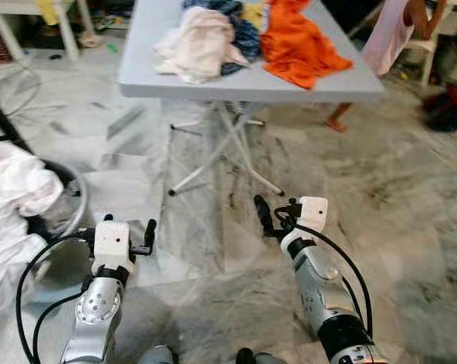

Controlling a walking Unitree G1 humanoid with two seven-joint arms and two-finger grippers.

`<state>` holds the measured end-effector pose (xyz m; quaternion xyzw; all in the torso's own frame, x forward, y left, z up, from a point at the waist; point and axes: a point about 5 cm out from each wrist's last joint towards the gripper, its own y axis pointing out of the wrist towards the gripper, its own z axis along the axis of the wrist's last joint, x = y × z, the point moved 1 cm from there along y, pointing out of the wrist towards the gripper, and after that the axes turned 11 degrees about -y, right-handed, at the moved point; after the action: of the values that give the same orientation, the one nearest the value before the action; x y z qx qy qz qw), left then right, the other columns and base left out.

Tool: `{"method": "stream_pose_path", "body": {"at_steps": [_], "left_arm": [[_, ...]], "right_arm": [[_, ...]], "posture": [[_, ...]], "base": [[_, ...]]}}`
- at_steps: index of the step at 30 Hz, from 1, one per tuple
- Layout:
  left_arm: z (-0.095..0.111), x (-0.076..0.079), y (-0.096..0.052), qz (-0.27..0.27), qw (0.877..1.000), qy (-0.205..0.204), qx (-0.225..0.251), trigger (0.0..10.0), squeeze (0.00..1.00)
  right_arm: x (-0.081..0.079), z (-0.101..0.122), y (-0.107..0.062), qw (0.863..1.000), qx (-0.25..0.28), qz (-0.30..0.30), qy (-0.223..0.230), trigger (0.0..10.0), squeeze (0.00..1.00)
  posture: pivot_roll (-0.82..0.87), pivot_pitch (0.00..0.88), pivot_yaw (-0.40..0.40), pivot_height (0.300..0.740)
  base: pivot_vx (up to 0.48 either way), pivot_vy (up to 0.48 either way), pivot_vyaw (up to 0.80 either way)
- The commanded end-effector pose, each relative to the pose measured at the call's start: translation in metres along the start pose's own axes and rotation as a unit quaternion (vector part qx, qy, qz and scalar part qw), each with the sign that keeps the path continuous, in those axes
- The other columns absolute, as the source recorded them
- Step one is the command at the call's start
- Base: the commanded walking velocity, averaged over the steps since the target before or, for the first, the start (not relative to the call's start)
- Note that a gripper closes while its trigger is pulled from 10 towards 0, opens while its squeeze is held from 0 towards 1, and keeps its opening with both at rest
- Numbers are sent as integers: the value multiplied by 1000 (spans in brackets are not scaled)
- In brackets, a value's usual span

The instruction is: Hang hanger

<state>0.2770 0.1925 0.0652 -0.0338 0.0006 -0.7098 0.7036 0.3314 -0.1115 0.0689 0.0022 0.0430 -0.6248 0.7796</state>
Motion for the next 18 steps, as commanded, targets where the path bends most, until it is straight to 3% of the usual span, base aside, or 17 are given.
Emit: {"method": "stream_pose_path", "body": {"at_steps": [1, 5, 13, 18], "left_arm": [[1, 1, -2, -3, 1000, 0, 5, 10000, 0], [2, -3, -2, 7, 1000, -5, 8, 10000, 0], [3, 1, -1, -3, 1000, -13, 10, 10000, 0], [5, 3, 0, -10, 1000, -14, 14, 10000, 0]], "right_arm": [[3, -2, -1, 1000, -2, -2, 0, 10000, 0], [-1, 0, 0, 1000, 6, 9, -11, 10000, 0], [-6, 3, 0, 999, 12, 26, -26, 10000, 0], [-5, 3, 0, 999, 14, 26, -27, 10000, 0]], "posture": [[291, 154, -120, 740], [287, 166, -119, 740], [276, 178, -119, 740], [271, 181, -116, 740]], "base": [[0, 0, -800], [0, 0, 0], [0, 0, 800], [274, 0, 800]]}}
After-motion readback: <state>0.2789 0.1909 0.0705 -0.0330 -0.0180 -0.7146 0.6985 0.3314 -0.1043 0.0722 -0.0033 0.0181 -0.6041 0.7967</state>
